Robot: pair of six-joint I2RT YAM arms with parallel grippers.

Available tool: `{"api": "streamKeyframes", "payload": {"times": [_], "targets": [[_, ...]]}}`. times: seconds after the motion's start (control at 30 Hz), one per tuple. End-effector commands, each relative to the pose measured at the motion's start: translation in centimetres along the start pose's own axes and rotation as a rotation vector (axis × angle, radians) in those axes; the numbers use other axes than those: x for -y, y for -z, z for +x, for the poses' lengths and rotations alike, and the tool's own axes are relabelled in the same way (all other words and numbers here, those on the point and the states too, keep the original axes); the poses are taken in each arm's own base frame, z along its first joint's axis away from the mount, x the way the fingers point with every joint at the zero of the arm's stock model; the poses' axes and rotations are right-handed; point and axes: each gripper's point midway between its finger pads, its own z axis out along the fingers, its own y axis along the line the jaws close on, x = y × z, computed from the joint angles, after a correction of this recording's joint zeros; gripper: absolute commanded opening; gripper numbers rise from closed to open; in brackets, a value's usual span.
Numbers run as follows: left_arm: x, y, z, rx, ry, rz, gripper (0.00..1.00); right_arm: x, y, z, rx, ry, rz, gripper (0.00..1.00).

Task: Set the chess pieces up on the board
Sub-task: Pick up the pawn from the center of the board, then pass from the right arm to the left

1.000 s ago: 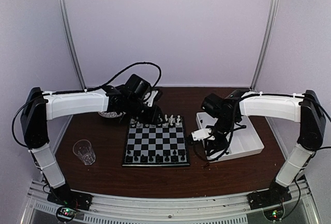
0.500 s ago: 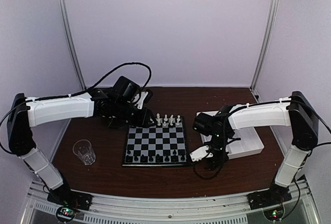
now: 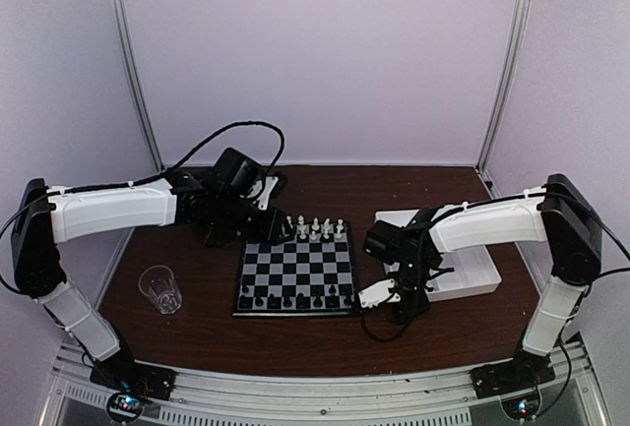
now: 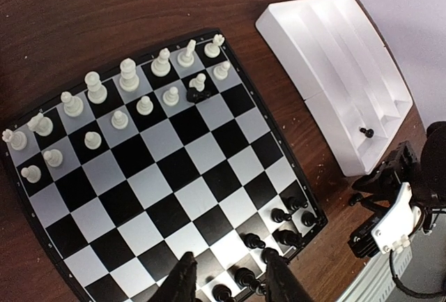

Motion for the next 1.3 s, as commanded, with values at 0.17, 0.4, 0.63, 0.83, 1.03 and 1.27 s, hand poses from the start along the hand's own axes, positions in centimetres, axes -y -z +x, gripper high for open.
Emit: {"api": "streamKeyframes", "payload": {"times": [0.17, 0.4, 0.63, 0.83, 1.03, 1.27], "targets": [[0.0, 0.8, -1.0, 0.056, -0.009, 0.006, 0.35, -0.4, -1.7, -0.1, -0.027, -0.023, -0.011, 0.36], [0.1, 0.7, -1.0, 0.056, -0.002, 0.011, 0.35, 0.0, -2.3, 0.4, -0.060, -0.036, 0.006, 0.26], [0.5, 0.3, -0.6, 0.053, -0.002, 0.051, 0.35, 0.5, 0.2, -0.7, 0.022, -0.043, 0.042, 0.18], [4.2, -0.6, -0.6, 0.110, 0.039, 0.289, 0.36, 1.6, 5.8, -3.5, 0.262, -0.131, 0.023, 0.16], [8.6, -1.0, -1.0, 0.143, 0.028, 0.476, 0.39, 3.9, 10.7, -5.2, 0.447, -0.228, -0.004, 0.16], [12.3, -2.2, -1.1, 0.126, 0.074, 0.651, 0.42, 5.5, 14.6, -7.2, 0.599, -0.280, -0.019, 0.17]]}}
